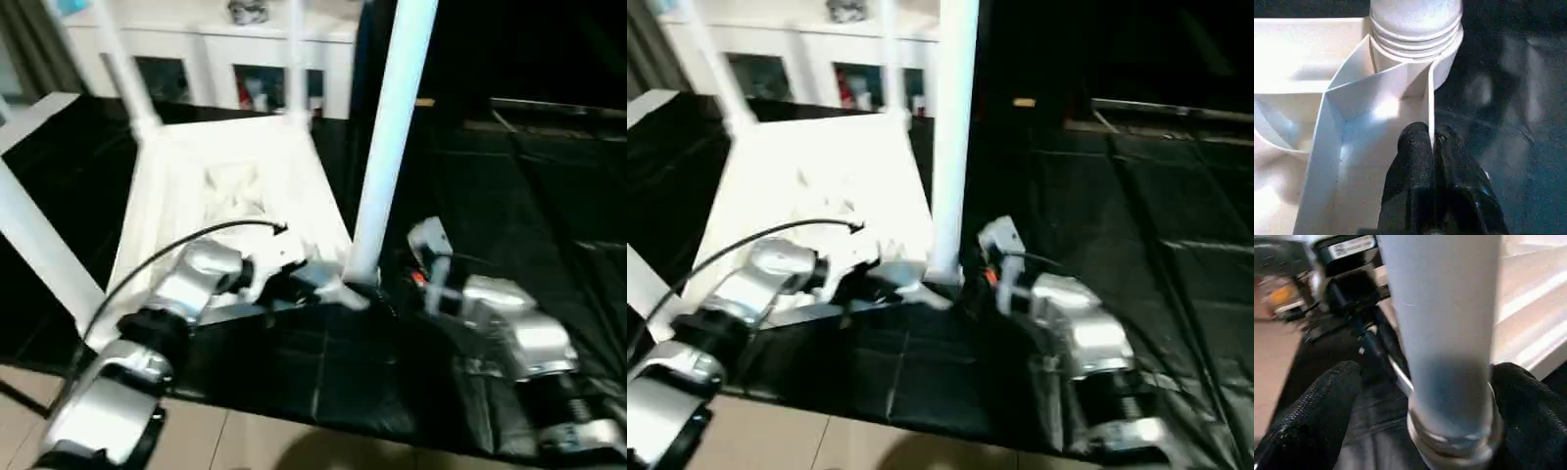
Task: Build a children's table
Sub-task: Rotate leg to tighten
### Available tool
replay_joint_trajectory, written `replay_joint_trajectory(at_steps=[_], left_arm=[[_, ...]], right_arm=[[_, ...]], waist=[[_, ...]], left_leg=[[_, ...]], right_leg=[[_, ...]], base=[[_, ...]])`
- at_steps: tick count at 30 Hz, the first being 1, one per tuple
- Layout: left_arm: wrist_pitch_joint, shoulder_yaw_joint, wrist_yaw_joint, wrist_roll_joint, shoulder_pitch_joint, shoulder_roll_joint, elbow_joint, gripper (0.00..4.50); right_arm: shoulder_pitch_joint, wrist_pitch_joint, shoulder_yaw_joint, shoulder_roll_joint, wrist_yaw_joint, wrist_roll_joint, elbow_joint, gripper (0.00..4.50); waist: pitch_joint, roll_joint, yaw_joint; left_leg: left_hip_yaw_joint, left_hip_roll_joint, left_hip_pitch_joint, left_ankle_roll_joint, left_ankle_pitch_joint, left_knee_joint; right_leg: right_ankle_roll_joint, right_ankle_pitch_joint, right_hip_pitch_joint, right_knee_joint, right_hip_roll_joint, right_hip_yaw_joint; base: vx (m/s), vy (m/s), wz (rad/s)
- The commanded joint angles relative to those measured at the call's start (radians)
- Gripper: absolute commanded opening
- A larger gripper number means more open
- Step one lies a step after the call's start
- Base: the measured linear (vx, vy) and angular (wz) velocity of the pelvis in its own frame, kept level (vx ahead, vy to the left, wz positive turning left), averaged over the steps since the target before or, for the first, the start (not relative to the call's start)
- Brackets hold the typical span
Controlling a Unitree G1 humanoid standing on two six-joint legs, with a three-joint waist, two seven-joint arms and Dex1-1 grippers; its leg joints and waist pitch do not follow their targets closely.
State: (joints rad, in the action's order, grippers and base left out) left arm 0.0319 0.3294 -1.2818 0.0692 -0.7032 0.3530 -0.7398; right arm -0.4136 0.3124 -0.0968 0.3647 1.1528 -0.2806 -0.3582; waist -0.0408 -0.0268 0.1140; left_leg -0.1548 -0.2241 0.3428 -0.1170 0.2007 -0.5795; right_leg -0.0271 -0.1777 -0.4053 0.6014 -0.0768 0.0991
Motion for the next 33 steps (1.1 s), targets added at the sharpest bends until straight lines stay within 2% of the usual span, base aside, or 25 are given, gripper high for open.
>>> replay_joint_trajectory(at_steps=[1,3,8,12,15,19,21,24,25,27,33], left_arm=[[-0.03,0.037,-0.076,-0.013,0.01,0.006,0.044,0.0],[-0.043,0.05,-0.103,-0.01,0.016,0.015,0.052,0.0],[-0.078,0.081,-0.166,0.0,0.024,0.033,0.066,0.0],[-0.089,0.085,-0.184,0.005,0.025,0.038,0.07,0.0],[-0.088,0.084,-0.187,0.004,0.026,0.038,0.073,0.0],[-0.089,0.084,-0.191,0.001,0.027,0.04,0.076,0.0],[-0.092,0.085,-0.194,0.0,0.027,0.041,0.075,0.0],[-0.095,0.084,-0.196,0.001,0.026,0.041,0.072,0.0],[-0.096,0.083,-0.195,0.001,0.026,0.041,0.071,0.0],[-0.097,0.083,-0.194,0.002,0.025,0.041,0.069,0.0],[-0.101,0.08,-0.174,0.006,0.022,0.038,0.059,0.0]], right_arm=[[-0.021,-0.016,-0.027,0.015,0.075,-0.014,-0.004,4.46],[-0.031,-0.024,-0.042,0.025,0.117,-0.013,-0.015,4.46],[-0.072,-0.049,-0.084,0.039,0.218,-0.003,-0.073,4.46],[-0.092,-0.061,-0.09,0.038,0.259,-0.001,-0.106,4.01],[-0.101,-0.063,-0.09,0.037,0.269,-0.001,-0.119,3.73],[-0.113,-0.07,-0.093,0.034,0.281,-0.001,-0.14,3.48],[-0.124,-0.083,-0.096,0.03,0.296,-0.001,-0.166,3.2],[-0.132,-0.09,-0.096,0.025,0.307,-0.001,-0.184,3.08],[-0.132,-0.09,-0.097,0.024,0.311,-0.002,-0.184,2.79],[-0.133,-0.089,-0.098,0.024,0.312,-0.002,-0.185,2.79],[-0.124,-0.09,-0.1,0.02,0.321,-0.004,-0.183,2.3]], waist=[[0.064,0.007,0.003],[0.065,0.012,0.005],[0.066,0.013,0.016],[0.067,0.01,0.028],[0.068,0.011,0.028],[0.066,0.013,0.029],[0.067,0.013,0.028],[0.068,0.013,0.028],[0.068,0.013,0.028],[0.068,0.012,0.028],[0.067,0.01,0.029]], left_leg=[[-0.017,-0.007,0.007,0.089,0.093,0.055],[-0.017,-0.007,0.008,0.086,0.093,0.056],[-0.017,-0.008,0.008,0.084,0.09,0.055],[-0.019,-0.012,0.001,0.081,0.088,0.053],[-0.017,-0.012,0.006,0.079,0.084,0.053],[-0.017,-0.009,0.009,0.07,0.101,0.053],[-0.017,-0.009,0.01,0.07,0.098,0.052],[-0.017,-0.008,0.011,0.073,0.087,0.051],[-0.016,-0.009,0.011,0.074,0.086,0.051],[-0.016,-0.009,0.011,0.076,0.086,0.051],[-0.016,-0.009,0.009,0.071,0.098,0.051]], right_leg=[[-0.219,-0.111,0.067,-0.058,-0.062,-0.051],[-0.22,-0.115,0.068,-0.058,-0.062,-0.051],[-0.218,-0.13,0.065,-0.056,-0.064,-0.05],[-0.226,-0.114,0.059,-0.052,-0.064,-0.052],[-0.231,-0.101,0.062,-0.049,-0.064,-0.051],[-0.212,-0.146,0.064,-0.054,-0.066,-0.051],[-0.21,-0.147,0.064,-0.053,-0.065,-0.05],[-0.214,-0.132,0.064,-0.051,-0.064,-0.05],[-0.215,-0.128,0.064,-0.05,-0.063,-0.05],[-0.217,-0.124,0.063,-0.05,-0.063,-0.05],[-0.213,-0.142,0.062,-0.052,-0.064,-0.049]], base=[[0.0,0.0,0.0],[0.0,0.0,0.0],[0.0,0.0,0.0],[0.0,0.0,0.0],[0.0,0.0,0.0],[0.0,0.0,0.0],[0.0,0.0,0.0],[0.0,0.0,0.0],[0.0,0.0,0.0],[0.0,0.0,0.0],[0.0,0.0,0.0]])
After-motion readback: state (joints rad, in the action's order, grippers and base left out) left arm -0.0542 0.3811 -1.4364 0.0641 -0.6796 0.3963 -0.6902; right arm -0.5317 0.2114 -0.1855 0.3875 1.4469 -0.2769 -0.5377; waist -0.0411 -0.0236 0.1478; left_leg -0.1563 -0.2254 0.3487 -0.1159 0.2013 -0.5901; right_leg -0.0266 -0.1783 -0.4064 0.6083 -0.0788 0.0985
